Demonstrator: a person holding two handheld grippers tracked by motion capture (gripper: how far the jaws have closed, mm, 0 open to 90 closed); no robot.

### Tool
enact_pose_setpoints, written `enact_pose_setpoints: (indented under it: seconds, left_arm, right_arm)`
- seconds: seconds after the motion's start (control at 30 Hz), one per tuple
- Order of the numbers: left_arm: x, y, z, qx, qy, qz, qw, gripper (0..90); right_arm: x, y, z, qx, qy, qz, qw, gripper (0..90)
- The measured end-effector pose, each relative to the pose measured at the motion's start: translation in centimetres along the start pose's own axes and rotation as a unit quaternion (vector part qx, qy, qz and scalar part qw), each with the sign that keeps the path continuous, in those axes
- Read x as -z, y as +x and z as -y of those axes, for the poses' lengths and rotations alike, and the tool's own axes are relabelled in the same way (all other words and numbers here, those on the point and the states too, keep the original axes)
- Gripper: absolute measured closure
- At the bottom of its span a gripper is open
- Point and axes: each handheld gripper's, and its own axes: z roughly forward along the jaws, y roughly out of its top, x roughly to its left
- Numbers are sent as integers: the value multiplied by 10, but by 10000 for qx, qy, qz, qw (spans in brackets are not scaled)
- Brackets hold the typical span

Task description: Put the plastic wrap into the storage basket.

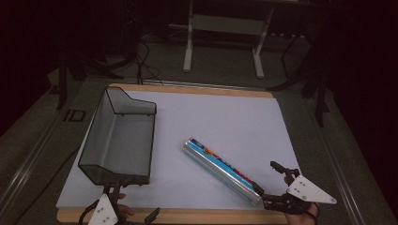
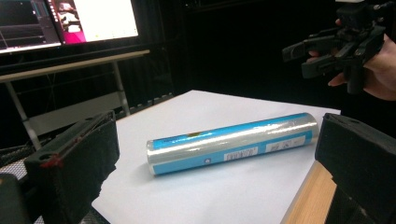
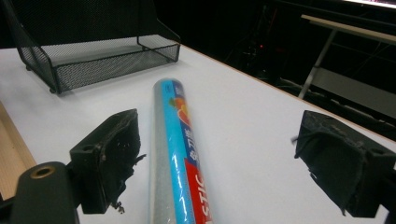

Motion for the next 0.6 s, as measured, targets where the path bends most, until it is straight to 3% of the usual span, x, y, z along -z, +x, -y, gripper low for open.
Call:
enact_pose_setpoints:
  seconds: [0.27,0.4,0.5,0.6]
  left_arm:
    - [1,1,0,-15,-49,-16,10000,6]
    - [1,0,0,-51,-49,-7,10000,6]
    - [1,-1,-1,-79,-63,18,9999,6]
    - [0,-2,-1,-84,-70,37,9999,6]
  right_arm:
    - [1,-3,-1,112,201,-20,9997,135]
    - [4,-6,-2,-78,257,-124,9996,135]
    - [7,-2,-5,-151,350,-244,9990,133]
    - [7,5,-9,-10,412,-360,9985,132]
